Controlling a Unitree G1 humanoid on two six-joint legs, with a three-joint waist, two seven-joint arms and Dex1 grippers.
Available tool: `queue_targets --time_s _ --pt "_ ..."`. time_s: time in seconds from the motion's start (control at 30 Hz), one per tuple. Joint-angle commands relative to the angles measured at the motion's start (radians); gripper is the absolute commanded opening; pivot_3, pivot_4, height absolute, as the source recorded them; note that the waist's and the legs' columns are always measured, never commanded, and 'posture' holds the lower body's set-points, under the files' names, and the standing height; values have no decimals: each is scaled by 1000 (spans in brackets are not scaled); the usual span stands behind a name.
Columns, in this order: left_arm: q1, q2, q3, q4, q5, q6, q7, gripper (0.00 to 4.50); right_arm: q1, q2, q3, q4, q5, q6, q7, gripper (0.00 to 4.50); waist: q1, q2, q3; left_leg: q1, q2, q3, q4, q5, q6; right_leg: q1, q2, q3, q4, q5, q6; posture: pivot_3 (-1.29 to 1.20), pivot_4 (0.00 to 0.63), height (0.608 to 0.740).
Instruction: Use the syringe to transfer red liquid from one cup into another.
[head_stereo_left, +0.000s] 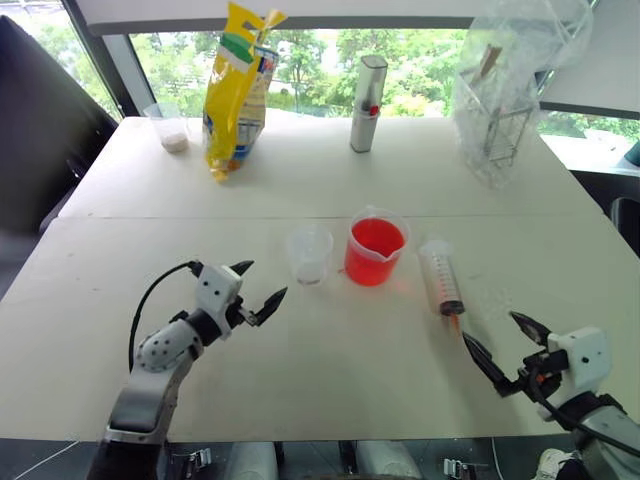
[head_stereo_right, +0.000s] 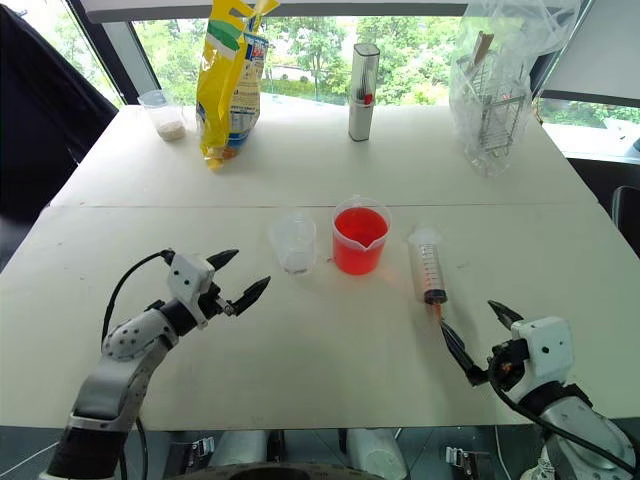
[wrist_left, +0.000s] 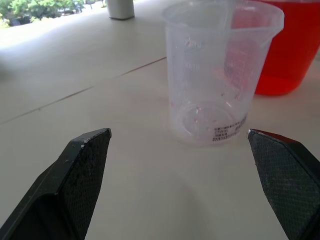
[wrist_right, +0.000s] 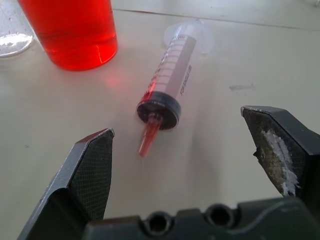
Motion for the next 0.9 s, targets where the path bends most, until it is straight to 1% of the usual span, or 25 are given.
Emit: queue_targets --time_s 0.03,0.27,0.5,0.7,0.9 --pt "15 -9 -1 -64 7 -23 22 4500 -1 28 16 -43 -7 -22 -18 4462 0 0 0 0 0 0 0 0 0 0 0 0 0 -1 -1 0 150 739" --pt "11 -50 3 -77 11 -11 94 4500 11 68 62 -43 -43 -48 -40 4462 1 0 0 0 0 0 1 0 0 0 -1 0 0 -1 -2 0 150 739" --pt "1 -69 -19 -63 25 -23 117 4500 19 89 59 -43 -55 -56 -58 4462 0 0 0 0 0 0 0 0 0 0 -1 0 0 -1 -2 0 150 739" --pt "-17 -78 -24 -50 36 -29 120 4500 0 69 41 -52 -13 5 -52 4462 1 0 0 0 0 0 0 0 0 0 0 0 0 -1 -2 0 150 739" --pt "-39 -87 -32 -25 46 -50 114 4500 -28 18 -2 -109 10 108 -64 4462 0 0 0 0 -1 1 1 0 0 0 0 0 0 -1 -2 0 150 739"
